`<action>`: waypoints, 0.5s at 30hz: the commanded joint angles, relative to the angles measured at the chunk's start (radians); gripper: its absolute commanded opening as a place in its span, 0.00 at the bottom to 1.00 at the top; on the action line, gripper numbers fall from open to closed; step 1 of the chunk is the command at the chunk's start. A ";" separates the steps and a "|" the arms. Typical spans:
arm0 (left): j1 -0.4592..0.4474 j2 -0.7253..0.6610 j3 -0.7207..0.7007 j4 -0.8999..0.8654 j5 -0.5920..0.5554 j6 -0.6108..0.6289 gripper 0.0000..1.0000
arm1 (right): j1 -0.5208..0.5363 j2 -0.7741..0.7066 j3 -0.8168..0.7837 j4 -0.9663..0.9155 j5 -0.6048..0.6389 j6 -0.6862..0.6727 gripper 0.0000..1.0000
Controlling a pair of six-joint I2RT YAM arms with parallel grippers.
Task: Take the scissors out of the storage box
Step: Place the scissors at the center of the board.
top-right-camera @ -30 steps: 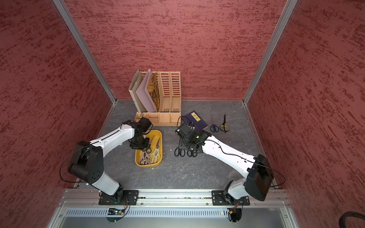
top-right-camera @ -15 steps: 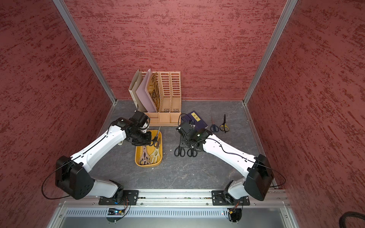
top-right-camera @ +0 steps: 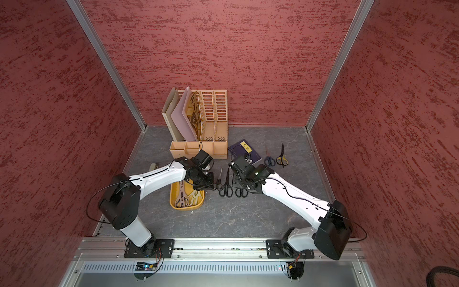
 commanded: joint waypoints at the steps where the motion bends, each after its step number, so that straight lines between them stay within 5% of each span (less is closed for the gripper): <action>1: 0.004 -0.011 -0.027 0.013 -0.059 -0.049 0.00 | -0.017 -0.026 -0.021 0.009 0.031 0.014 0.38; 15: 0.027 0.049 -0.005 -0.103 -0.215 0.007 0.00 | -0.034 -0.008 -0.027 0.009 0.029 -0.009 0.38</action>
